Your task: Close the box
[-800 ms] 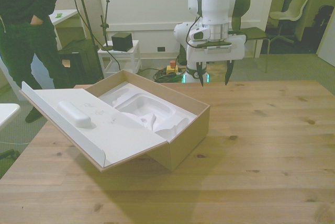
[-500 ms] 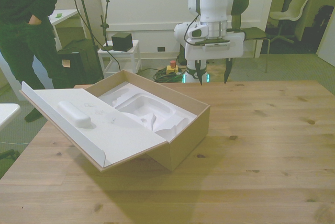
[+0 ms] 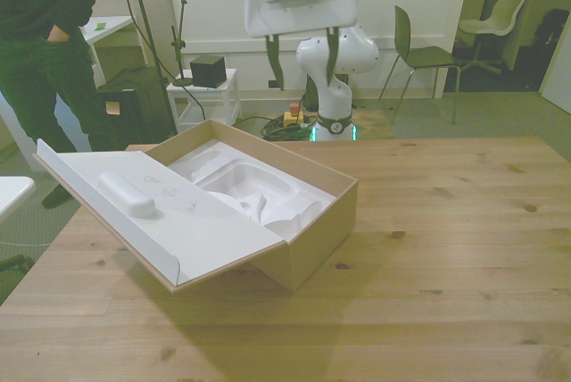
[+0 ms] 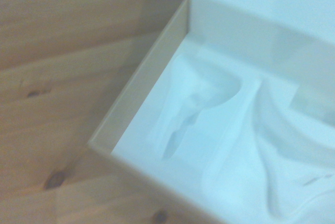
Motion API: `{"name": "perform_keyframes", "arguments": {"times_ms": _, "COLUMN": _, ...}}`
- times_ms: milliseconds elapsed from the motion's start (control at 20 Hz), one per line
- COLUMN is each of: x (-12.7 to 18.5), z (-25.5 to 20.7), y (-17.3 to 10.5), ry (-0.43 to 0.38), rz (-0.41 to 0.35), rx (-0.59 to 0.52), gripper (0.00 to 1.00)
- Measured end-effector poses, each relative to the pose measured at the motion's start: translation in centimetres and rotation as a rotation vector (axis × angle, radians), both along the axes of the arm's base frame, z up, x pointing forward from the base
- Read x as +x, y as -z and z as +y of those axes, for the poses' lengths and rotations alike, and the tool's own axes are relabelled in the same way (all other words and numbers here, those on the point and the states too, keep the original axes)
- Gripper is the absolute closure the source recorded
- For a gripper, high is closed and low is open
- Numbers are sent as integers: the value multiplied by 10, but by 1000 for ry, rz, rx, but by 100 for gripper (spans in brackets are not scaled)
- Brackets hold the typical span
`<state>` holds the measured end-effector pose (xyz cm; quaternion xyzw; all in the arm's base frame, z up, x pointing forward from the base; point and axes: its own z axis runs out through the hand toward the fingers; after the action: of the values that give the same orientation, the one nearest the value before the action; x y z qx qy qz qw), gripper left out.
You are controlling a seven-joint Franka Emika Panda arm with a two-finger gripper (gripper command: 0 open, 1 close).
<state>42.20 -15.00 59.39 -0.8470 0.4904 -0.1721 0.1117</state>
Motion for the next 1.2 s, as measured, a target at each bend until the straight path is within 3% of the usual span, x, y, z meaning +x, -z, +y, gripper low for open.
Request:
{"name": "perform_keyframes", "arguments": {"times_ms": 300, "x": 31, "z": -104, "y": -43, "ry": 83, "rz": -66, "rx": 50, "gripper": 0}}
{"name": "perform_keyframes", "arguments": {"times_ms": 600, "x": 34, "z": -200, "y": -89, "ry": 170, "rz": -126, "rx": 90, "gripper": 0}}
{"name": "perform_keyframes", "arguments": {"times_ms": 900, "x": 59, "z": -274, "y": -77, "ry": 236, "rz": -118, "rx": 114, "gripper": 0}}
{"name": "perform_keyframes", "arguments": {"times_ms": 1200, "x": 80, "z": -327, "y": -78, "ry": 280, "rz": -151, "rx": 40, "gripper": 0}}
